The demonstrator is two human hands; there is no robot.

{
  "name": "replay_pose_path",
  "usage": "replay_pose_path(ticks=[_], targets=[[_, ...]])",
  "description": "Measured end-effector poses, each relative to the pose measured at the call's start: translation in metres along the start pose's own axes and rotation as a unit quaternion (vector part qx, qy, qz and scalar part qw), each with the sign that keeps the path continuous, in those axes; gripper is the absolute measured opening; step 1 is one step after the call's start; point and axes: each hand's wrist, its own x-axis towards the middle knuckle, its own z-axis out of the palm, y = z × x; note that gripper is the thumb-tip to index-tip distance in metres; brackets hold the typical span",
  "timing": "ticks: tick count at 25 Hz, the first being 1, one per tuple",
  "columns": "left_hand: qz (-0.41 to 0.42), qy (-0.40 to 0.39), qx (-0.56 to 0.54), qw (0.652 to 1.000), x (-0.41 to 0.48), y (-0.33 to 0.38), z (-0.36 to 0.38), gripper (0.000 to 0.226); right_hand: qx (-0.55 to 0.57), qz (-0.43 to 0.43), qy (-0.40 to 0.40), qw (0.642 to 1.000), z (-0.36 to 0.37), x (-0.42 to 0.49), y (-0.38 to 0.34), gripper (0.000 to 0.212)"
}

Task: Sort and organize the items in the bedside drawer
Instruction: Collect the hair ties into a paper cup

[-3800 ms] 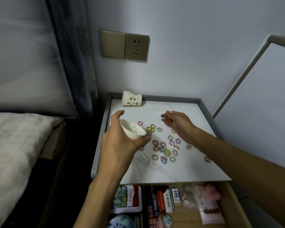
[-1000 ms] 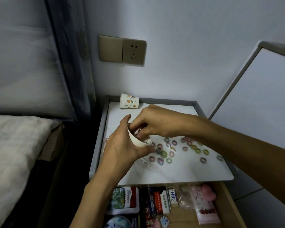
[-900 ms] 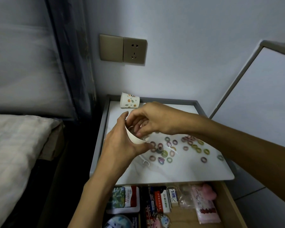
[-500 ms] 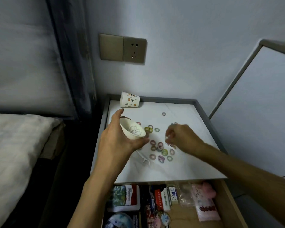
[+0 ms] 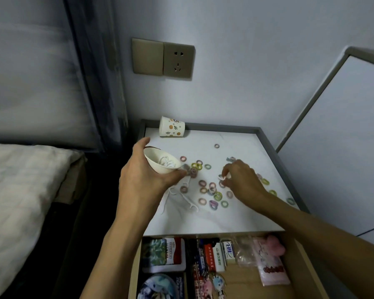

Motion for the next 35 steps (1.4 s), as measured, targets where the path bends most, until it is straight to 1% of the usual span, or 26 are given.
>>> replay_pose_path(ticks=[2,3,5,6,7,10,13,15,18,19,21,23,25,27,28,31,33,35], targets=[[-0.007,0.008,-0.004,1.0,0.001,-0.001,-0.004,0.099,0.023,-0.042,0.013,0.999,-0.008,-0.001,-0.015,0.019],[-0.011,0.014,-0.006,1.0,0.002,-0.002,-0.006,0.098,0.051,-0.065,0.005,0.997,-0.009,-0.003,-0.027,0.019],[-0.014,0.024,-0.008,1.0,0.004,-0.003,-0.012,0.097,0.114,-0.092,-0.057,0.988,-0.001,-0.012,-0.053,0.019],[-0.013,0.028,-0.008,0.999,0.004,-0.003,-0.015,0.097,0.128,-0.099,-0.084,0.983,0.008,-0.017,-0.065,0.019],[-0.012,0.03,-0.008,0.999,0.004,-0.004,-0.017,0.097,0.128,-0.101,-0.092,0.982,0.018,-0.022,-0.072,0.02],[-0.011,0.032,-0.011,0.999,0.003,-0.005,-0.024,0.095,0.096,-0.073,-0.057,0.991,0.041,-0.024,-0.077,0.025],[-0.015,0.043,-0.009,0.999,0.004,-0.007,-0.031,0.093,0.067,-0.046,-0.06,0.995,0.043,-0.021,-0.078,0.015],[-0.015,0.047,-0.006,0.999,0.004,-0.008,-0.032,0.093,0.044,-0.047,-0.061,0.996,0.04,-0.025,-0.082,0.021],[-0.015,0.054,-0.001,0.998,0.002,-0.007,-0.036,0.095,-0.051,-0.115,-0.047,0.991,0.035,-0.041,-0.091,0.015],[-0.016,0.057,0.0,0.998,0.001,-0.007,-0.037,0.095,-0.063,-0.144,-0.044,0.987,0.032,-0.046,-0.093,0.016],[-0.016,0.062,0.003,0.998,0.0,-0.006,-0.042,0.095,-0.026,-0.206,-0.048,0.977,0.025,-0.047,-0.093,0.015],[-0.015,0.065,0.011,0.998,-0.001,-0.007,-0.046,0.095,0.014,-0.274,-0.078,0.959,0.018,-0.036,-0.093,0.013],[-0.014,0.067,0.014,0.998,-0.002,-0.009,-0.048,0.095,0.011,-0.334,-0.113,0.936,0.019,-0.019,-0.098,0.025],[-0.013,0.07,0.011,0.997,-0.001,-0.009,-0.05,0.095,0.019,-0.355,-0.145,0.923,0.024,-0.009,-0.104,0.032],[-0.012,0.071,0.011,0.997,0.0,-0.01,-0.051,0.094,0.028,-0.362,-0.151,0.919,0.027,-0.006,-0.106,0.03],[-0.013,0.072,0.015,0.997,0.002,-0.011,-0.054,0.093,0.019,-0.386,-0.139,0.912,0.034,-0.004,-0.111,0.015],[-0.014,0.071,0.017,0.997,0.002,-0.011,-0.054,0.093,-0.009,-0.398,-0.102,0.912,0.036,-0.005,-0.109,0.012],[-0.013,0.07,0.017,0.997,0.001,-0.011,-0.054,0.093,-0.056,-0.423,-0.056,0.903,0.04,-0.007,-0.106,0.011]])
